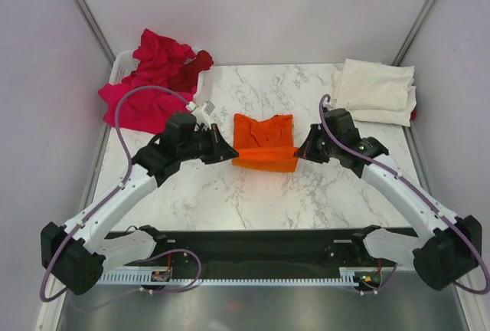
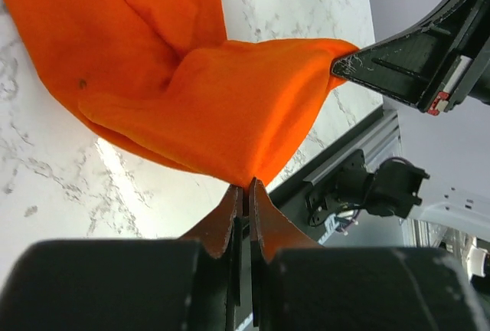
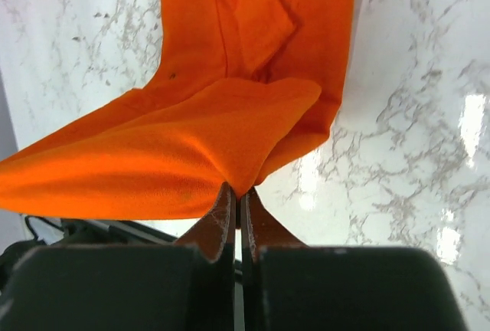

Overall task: Fold and stack the t-shirts
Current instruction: Fold the tshirt, then neatly place the folded tshirt to the corner

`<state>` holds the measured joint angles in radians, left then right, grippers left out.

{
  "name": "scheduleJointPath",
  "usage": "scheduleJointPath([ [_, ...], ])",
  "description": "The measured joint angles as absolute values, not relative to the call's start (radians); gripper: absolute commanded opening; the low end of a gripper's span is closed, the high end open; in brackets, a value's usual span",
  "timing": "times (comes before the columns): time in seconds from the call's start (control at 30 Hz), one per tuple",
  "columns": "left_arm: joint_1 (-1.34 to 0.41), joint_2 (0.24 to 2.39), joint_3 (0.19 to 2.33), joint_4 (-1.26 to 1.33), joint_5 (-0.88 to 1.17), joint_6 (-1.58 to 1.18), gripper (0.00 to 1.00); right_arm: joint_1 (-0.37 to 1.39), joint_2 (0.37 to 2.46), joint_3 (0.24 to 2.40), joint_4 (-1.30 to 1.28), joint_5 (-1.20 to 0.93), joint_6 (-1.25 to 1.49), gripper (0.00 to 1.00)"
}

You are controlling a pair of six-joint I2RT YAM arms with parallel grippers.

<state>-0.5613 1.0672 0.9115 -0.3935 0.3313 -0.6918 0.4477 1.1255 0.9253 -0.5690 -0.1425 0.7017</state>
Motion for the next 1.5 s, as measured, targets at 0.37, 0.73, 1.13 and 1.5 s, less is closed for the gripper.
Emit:
scheduleJointPath([
  [0.37, -0.463, 1.427, 1.172, -0.452, 0.326, -0.602, 0.02, 0.374, 1.497, 1.19, -0.596, -0.104, 0.605, 0.0],
  [0.73, -0.296, 2.011, 1.695, -0.484, 0.434, -0.524, 0.91, 0.279, 2.045, 1.737, -0.647, -0.123, 0.558, 0.93],
  [1.13, -0.283, 2.357, 2.161, -0.668, 0.581, -0.522, 1.0, 0.207, 2.017, 1.692, -0.642, -0.076, 0.564, 0.98],
  [1.5, -0.327, 1.799, 1.752, -0.68, 0.53, -0.473, 1.0, 0.207, 1.901, 1.303, -0.369, -0.296, 0.553, 0.98],
])
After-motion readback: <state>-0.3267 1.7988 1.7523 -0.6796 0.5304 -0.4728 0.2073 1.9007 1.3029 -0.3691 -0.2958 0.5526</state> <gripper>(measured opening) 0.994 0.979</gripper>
